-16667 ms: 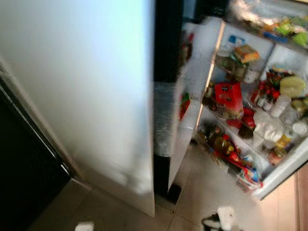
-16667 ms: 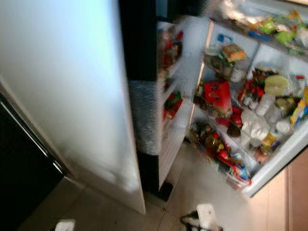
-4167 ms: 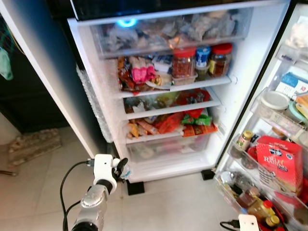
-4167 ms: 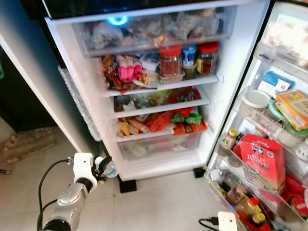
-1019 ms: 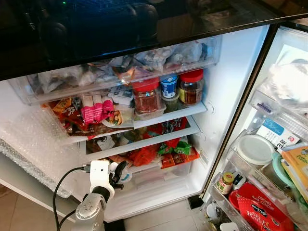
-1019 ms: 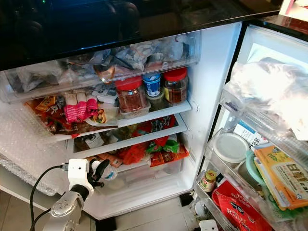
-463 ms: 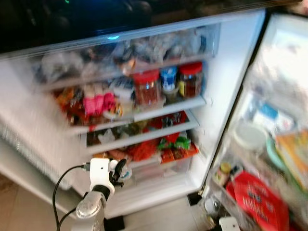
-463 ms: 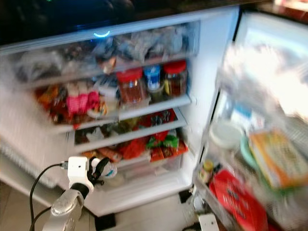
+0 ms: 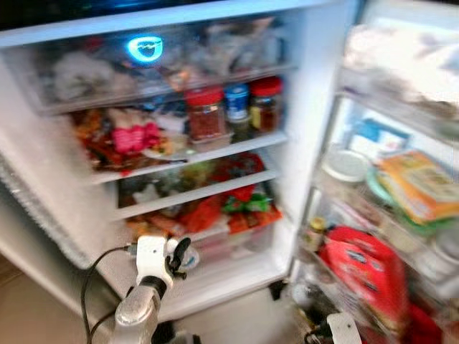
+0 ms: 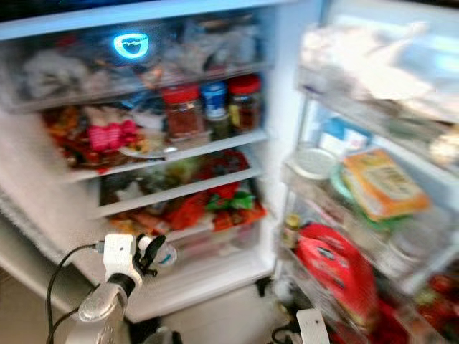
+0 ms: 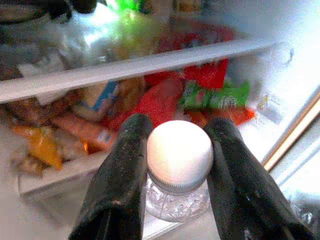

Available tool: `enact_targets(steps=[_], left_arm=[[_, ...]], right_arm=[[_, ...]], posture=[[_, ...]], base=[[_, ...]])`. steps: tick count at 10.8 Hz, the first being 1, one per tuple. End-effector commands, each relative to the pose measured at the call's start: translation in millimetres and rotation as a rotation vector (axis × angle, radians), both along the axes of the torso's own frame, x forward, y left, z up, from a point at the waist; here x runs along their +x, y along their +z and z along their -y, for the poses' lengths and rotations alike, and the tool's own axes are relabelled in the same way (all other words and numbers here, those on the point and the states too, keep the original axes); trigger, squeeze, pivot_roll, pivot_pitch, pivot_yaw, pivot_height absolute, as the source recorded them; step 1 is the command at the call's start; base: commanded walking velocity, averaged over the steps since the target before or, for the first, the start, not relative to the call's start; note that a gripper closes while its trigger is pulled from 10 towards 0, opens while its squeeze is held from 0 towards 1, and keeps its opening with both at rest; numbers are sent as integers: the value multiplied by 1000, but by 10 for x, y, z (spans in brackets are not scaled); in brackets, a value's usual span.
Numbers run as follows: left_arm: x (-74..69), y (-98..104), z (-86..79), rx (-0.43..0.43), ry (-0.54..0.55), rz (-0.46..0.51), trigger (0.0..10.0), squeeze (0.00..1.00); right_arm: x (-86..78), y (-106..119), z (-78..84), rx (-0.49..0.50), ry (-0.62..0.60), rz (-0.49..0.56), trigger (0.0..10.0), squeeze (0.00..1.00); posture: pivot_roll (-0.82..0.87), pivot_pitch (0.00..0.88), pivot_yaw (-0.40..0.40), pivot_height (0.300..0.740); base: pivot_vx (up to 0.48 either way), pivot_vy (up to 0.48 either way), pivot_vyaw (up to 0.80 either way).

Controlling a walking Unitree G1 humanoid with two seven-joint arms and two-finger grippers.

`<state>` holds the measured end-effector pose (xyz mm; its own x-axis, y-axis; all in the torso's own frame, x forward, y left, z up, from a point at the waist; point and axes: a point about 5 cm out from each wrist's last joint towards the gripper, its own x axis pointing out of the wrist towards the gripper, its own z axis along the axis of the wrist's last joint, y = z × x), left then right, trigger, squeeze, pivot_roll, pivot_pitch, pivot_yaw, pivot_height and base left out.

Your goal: Restocking fridge

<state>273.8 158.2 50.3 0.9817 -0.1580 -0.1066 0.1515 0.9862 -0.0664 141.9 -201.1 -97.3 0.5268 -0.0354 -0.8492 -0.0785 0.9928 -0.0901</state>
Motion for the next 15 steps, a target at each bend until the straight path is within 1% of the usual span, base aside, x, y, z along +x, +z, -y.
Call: enact_targets(steps=[1,2,3,4,6,7,9,10,15], left_arm=[[-29,-14,-79,34,18,-11,10000,0],[5,37,-75,68,8,12,10000,0],[40,90,-61,74,4,34,10000,0],[81,160,-47,121,-9,70,10000,0],[97,203,-60,149,2,92,10000,0],[101,205,-83,160,15,90,10000,0],[98,194,-103,169,17,82,10000,0],[95,199,-97,173,9,84,10000,0],[110,245,-91,187,-8,101,10000,0]], right_arm=[[-266,-109,-63,16,12,-119,10000,0],[-247,-105,-72,17,13,-116,10000,0],[-231,-102,-77,19,14,-114,10000,0],[-215,-98,-78,21,9,-110,10000,0],[-204,-94,-93,25,29,-104,10000,0],[-204,-96,-104,12,61,-108,10000,0],[-210,-99,-110,17,58,-110,10000,0],[-208,-98,-107,21,36,-110,10000,0],[-198,-98,-122,23,38,-110,10000,0]], posture=[[-121,23,66,641],[-120,22,65,641],[-118,22,64,641],[-118,27,62,641],[-115,34,62,641],[-115,39,61,641],[-111,44,60,641],[-109,46,59,641],[-111,48,66,641]], base=[[0,0,0],[0,0,0],[0,0,0],[0,0,0],[0,0,0],[0,0,800],[0,0,800],[0,0,0],[272,0,0]])
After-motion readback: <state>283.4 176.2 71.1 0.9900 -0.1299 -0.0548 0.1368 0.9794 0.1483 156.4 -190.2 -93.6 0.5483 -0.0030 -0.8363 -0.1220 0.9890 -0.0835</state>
